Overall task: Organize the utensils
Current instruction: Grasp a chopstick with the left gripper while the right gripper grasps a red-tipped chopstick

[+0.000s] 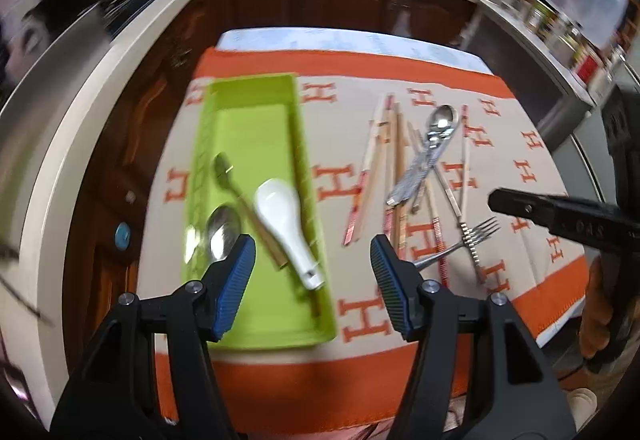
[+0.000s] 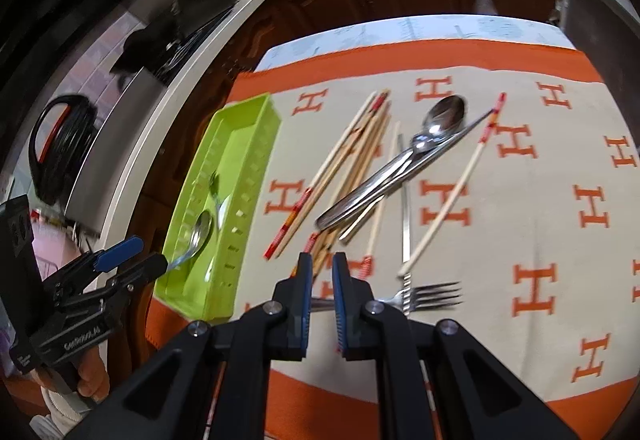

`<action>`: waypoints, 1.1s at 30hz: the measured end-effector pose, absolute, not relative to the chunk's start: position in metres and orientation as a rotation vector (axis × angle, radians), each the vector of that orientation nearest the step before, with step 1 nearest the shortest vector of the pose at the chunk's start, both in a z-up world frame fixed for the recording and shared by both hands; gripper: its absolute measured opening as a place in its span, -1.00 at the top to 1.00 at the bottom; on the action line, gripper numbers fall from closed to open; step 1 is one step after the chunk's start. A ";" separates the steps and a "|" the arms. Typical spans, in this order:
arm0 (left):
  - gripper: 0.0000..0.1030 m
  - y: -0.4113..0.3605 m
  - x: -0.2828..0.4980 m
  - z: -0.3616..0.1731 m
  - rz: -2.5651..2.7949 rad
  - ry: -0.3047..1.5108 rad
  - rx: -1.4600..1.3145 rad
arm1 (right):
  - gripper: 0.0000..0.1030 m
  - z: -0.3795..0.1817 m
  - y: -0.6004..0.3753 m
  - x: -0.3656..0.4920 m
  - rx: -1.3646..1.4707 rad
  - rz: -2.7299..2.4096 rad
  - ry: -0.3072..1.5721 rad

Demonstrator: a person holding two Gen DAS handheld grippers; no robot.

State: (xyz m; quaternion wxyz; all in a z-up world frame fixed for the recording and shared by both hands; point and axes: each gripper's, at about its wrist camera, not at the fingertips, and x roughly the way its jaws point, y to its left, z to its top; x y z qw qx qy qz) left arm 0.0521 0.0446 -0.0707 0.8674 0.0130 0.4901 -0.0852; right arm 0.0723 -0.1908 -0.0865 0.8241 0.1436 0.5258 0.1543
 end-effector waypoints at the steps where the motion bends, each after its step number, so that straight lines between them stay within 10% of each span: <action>1: -0.11 0.038 0.057 -0.068 -0.205 1.023 0.037 | 0.81 -0.084 -0.196 0.076 0.308 0.318 1.117; 20: -0.09 -0.021 0.227 -0.130 -0.282 1.268 0.078 | 0.80 -0.118 -0.270 0.169 0.402 0.092 1.288; 33: 0.41 -0.038 0.261 -0.191 -0.326 1.360 0.124 | 0.69 -0.168 -0.285 0.192 0.484 0.016 1.395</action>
